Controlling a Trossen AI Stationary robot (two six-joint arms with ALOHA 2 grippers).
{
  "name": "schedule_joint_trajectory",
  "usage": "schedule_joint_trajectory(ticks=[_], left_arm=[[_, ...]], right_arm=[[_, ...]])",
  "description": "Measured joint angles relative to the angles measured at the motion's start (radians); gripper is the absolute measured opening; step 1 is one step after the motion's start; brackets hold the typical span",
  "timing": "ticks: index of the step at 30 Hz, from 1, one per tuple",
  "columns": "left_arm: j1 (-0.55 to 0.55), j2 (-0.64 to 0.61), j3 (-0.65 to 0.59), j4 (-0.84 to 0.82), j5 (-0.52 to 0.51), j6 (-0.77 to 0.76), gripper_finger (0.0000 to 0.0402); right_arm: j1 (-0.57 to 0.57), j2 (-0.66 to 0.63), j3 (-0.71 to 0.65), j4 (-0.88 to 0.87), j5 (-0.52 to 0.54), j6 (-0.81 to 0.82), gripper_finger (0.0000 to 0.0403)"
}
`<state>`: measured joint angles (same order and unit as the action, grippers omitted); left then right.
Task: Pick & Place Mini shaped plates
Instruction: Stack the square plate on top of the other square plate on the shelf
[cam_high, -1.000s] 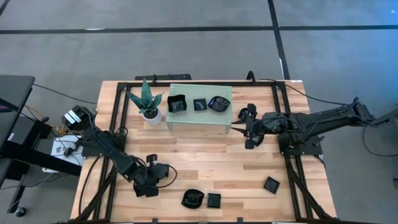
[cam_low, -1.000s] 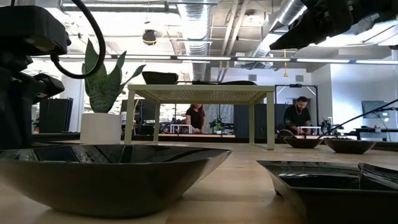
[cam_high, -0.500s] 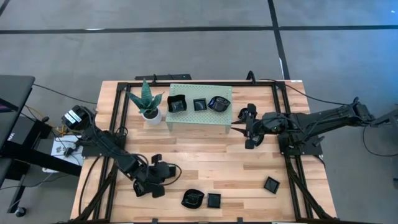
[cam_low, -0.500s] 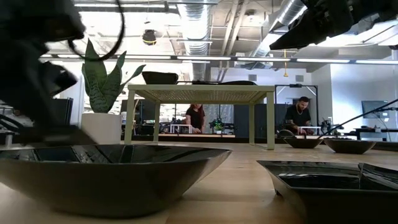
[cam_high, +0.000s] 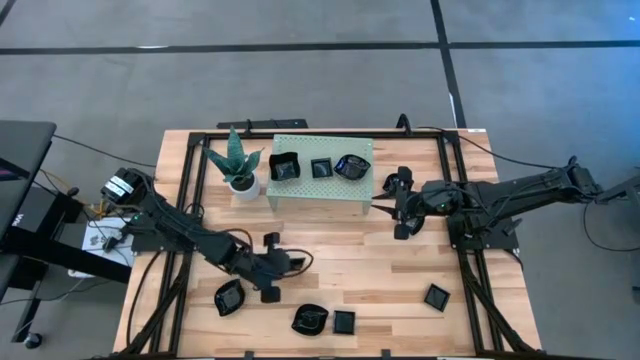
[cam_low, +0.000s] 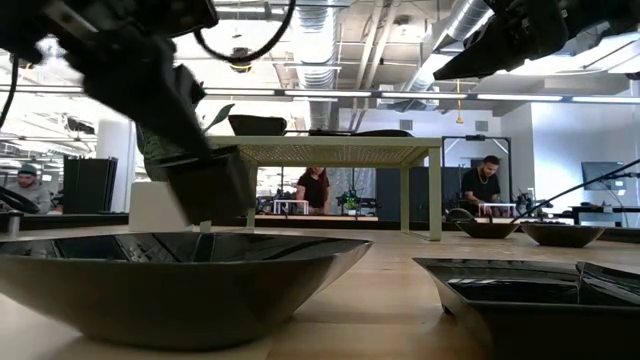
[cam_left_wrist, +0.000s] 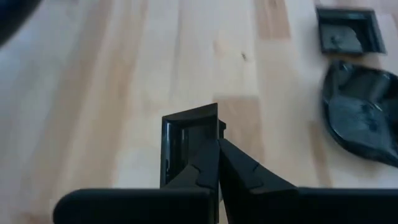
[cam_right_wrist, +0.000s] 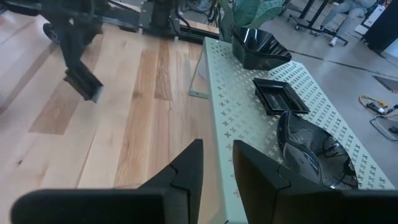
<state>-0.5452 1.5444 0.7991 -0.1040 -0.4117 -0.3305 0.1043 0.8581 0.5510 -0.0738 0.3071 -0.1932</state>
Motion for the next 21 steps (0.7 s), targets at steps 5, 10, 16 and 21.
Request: schedule_joint_trajectory(ticks=[5,10,16,21], left_arm=[[0.068,0.000,0.064,0.088,-0.113,0.318,0.0004],[0.185,0.000,0.190,0.089,-0.156,0.648,0.0004],[0.385,-0.001,0.292,0.092,-0.157,0.799,0.0004],[0.555,-0.001,0.289,0.092,-0.133,0.801,0.0004]], right_arm=[[0.000,0.000,0.000,0.005,0.000,0.000,0.0082],[0.000,0.000,0.000,0.006,0.000,0.000,0.0082],[0.000,0.000,0.000,0.006,0.000,0.000,0.0082],[0.000,0.000,0.000,0.005,0.000,-0.001,0.0082]])
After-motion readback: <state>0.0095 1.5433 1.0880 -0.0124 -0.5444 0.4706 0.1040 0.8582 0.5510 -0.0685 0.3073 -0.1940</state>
